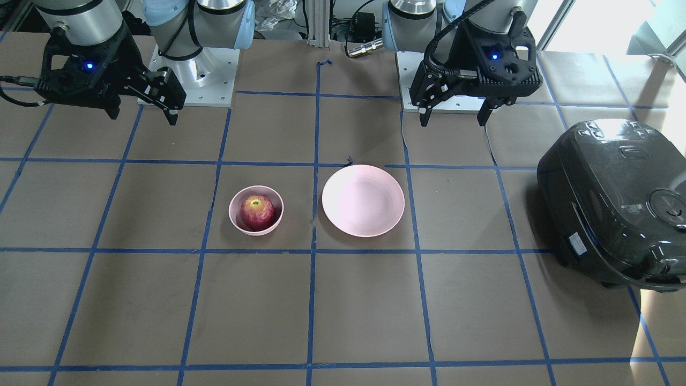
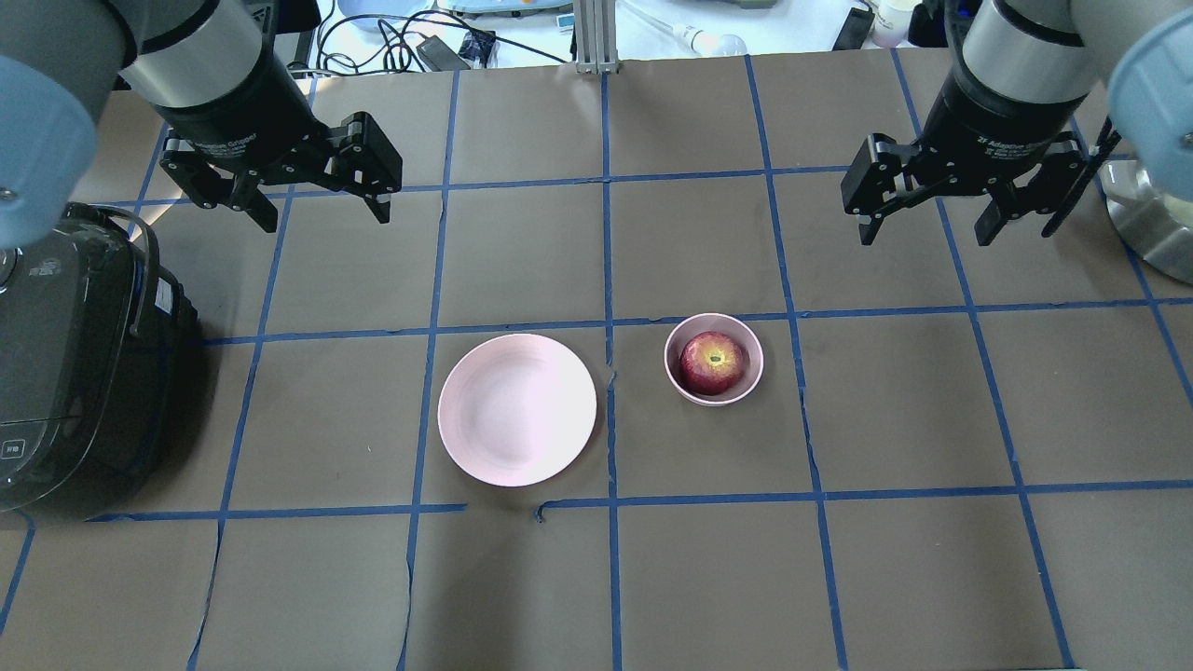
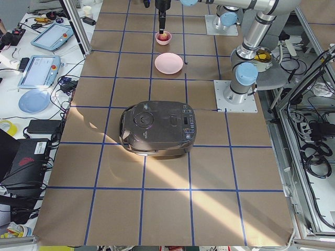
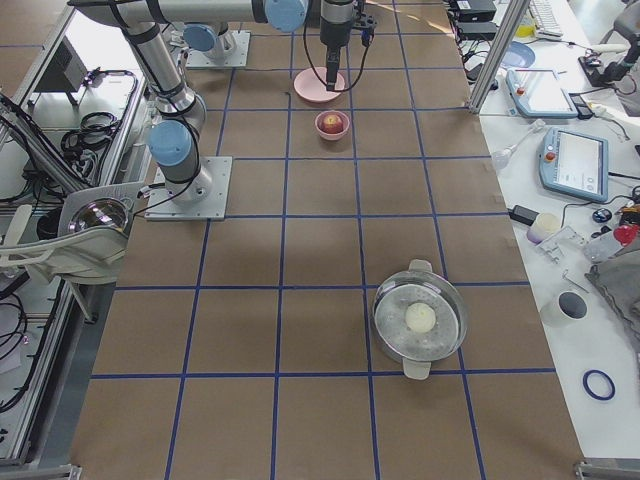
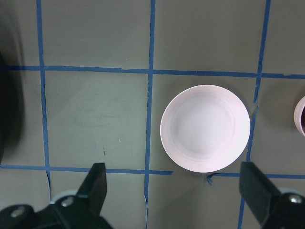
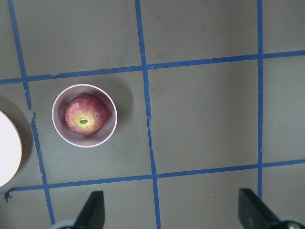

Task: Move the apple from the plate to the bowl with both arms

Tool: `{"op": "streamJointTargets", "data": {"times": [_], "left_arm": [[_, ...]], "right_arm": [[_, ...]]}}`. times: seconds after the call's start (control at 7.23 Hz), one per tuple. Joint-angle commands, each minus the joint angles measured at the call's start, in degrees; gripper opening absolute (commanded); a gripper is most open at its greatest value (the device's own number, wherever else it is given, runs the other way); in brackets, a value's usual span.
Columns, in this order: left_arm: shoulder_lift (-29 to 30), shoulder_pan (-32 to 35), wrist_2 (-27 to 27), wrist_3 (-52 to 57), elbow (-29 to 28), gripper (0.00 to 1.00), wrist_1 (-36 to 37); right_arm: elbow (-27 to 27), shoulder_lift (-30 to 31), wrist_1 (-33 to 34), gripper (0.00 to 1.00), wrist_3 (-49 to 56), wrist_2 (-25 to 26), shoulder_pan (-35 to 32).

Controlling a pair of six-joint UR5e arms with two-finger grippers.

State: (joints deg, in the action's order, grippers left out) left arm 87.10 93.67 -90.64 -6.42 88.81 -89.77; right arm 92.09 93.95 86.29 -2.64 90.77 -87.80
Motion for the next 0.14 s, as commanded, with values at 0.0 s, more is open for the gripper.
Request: {"op": "streamJointTargets", "data": {"times": [0.0], "left_arm": [[0.00, 0.02, 0.11, 0.01, -0.12, 1.00, 0.04]], "right_arm": [[-0.07, -0.08, 0.02, 1.00, 0.09, -0.33, 0.00]]}}
